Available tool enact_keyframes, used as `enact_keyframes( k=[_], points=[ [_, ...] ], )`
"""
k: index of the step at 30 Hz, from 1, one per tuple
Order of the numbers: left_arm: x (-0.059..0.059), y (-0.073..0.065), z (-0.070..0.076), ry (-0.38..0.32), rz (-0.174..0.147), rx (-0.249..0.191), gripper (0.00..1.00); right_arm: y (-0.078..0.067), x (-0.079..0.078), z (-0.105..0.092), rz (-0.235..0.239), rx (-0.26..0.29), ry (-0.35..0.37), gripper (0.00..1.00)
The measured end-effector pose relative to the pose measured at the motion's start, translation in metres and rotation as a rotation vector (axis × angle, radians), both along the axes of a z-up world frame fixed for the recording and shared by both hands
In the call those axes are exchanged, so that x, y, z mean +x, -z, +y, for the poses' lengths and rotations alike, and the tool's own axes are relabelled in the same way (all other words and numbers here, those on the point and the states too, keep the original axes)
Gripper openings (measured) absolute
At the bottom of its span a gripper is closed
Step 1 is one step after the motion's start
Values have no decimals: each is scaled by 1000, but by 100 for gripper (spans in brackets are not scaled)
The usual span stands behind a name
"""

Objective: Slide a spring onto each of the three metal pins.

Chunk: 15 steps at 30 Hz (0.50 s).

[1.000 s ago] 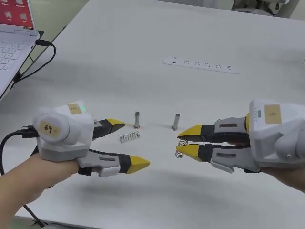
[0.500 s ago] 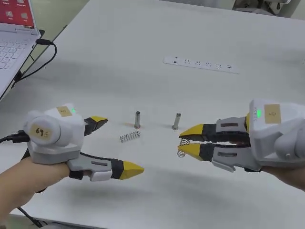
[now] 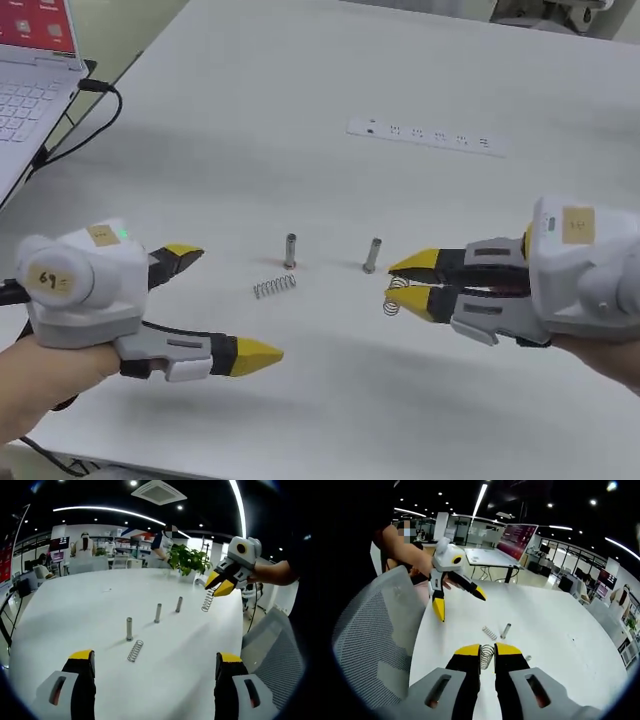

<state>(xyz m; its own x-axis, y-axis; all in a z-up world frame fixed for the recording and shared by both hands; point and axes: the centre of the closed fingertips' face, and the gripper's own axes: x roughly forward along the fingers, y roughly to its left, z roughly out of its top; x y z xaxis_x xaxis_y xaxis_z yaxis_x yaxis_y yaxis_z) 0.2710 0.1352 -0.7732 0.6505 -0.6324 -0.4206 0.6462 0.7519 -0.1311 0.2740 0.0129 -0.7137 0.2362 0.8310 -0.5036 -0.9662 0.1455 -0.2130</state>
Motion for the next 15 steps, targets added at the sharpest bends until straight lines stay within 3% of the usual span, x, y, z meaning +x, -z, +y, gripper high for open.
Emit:
enact_keyframes(
  k=[15],
  points=[
    [-1,-2,4,-6,0,-1,98,6,45,6,-3,-8,56,7]
  ],
)
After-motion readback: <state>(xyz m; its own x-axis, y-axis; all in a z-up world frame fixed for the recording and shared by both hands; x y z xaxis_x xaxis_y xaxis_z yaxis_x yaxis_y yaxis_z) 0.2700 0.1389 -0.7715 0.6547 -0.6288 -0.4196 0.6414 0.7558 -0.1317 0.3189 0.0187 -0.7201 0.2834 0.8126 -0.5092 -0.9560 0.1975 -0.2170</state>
